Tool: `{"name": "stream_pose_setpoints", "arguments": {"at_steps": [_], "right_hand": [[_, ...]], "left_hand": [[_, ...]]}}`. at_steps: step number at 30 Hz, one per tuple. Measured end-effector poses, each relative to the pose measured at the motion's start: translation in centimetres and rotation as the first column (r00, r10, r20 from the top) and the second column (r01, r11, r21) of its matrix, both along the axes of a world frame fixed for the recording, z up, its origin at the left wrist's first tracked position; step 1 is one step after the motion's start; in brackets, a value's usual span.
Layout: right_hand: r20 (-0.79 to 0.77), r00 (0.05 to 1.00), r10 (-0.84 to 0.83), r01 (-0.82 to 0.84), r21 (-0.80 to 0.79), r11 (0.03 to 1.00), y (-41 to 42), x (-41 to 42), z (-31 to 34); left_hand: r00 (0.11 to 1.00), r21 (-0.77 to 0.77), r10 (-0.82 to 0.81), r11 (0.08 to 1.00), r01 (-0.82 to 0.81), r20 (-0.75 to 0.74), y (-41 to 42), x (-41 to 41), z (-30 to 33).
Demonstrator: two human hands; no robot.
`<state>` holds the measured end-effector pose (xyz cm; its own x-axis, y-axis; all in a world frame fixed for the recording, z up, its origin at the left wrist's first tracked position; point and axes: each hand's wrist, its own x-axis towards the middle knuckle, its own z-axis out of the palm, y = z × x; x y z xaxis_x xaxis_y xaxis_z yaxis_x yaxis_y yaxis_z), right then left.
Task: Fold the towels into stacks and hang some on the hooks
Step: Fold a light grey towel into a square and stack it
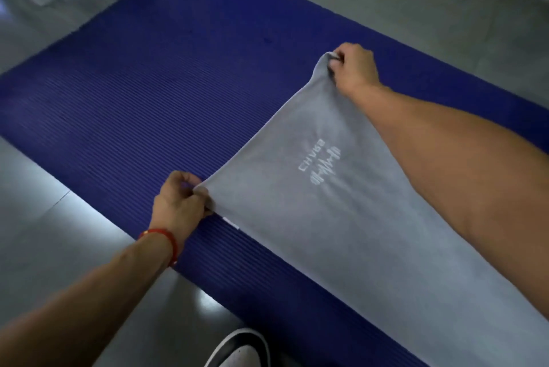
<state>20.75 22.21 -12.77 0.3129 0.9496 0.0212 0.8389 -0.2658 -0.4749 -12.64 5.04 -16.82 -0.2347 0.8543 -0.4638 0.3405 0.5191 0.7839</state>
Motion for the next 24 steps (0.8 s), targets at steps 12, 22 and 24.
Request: {"name": "stream_pose_setpoints", "arguments": {"at_steps": [12, 22, 24], "right_hand": [[0.162, 0.770, 0.617, -0.579, -0.229, 0.783, -14.0, -4.1, -8.9], [0.248, 0.828, 0.503, -0.431, -0.291, 0.854, -41.7, 3.4, -10.0], [0.238, 0.883, 0.405, -0.302, -0.371, 0.878, -45.9, 5.2, -9.3]], "left_hand": [[0.416, 0.056, -0.378, 0.681, 0.730, -0.827, -1.8, -0.9, -2.5], [-0.284, -0.067, -0.566, -0.373, 0.926, -0.774, -10.2, 11.1, -4.3], [-0.324, -0.062, -0.471, -0.489, 0.870, -0.821, -11.5, 13.2, -4.6]]}}
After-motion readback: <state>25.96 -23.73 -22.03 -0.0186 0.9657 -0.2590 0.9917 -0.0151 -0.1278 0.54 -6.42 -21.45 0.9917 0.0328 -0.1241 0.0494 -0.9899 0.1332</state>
